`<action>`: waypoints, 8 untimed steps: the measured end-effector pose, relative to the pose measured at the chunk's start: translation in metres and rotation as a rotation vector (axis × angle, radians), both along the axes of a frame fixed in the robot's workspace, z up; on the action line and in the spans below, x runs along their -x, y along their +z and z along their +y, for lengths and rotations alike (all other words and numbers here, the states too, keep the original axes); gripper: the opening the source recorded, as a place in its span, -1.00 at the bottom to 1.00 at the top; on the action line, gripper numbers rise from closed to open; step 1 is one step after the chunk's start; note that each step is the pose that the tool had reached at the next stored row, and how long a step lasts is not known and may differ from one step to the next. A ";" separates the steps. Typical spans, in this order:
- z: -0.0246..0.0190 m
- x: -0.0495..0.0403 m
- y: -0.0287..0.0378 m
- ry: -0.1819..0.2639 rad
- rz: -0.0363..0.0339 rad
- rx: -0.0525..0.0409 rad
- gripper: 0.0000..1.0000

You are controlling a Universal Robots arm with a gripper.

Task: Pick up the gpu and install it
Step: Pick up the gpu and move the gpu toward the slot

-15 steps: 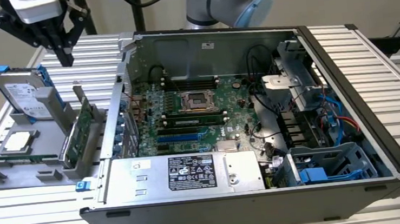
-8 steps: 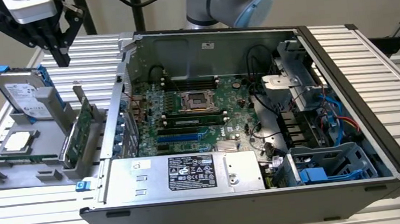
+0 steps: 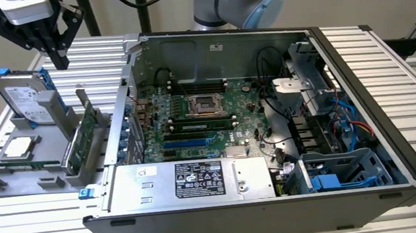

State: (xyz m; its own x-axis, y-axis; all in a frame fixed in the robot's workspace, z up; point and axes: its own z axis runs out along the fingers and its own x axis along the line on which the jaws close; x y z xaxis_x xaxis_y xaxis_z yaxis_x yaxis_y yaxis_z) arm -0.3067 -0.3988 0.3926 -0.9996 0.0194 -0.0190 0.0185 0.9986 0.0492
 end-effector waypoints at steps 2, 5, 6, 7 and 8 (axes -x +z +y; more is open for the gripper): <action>0.0000 0.0014 0.0000 0.000 0.0000 0.0000 -1.00; 0.0000 0.0034 0.0000 0.001 0.0000 0.0000 -1.00; 0.0000 0.0041 0.0000 0.001 0.0000 0.0000 -1.00; 0.0000 0.0048 0.0000 0.001 0.0000 0.0000 -1.00; 0.0000 0.0055 0.0000 0.002 0.0000 0.0000 -1.00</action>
State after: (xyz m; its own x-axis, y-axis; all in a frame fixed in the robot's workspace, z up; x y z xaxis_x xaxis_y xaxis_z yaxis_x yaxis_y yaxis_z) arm -0.3122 -0.3988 0.3926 -0.9997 0.0177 -0.0190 0.0168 0.9986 0.0492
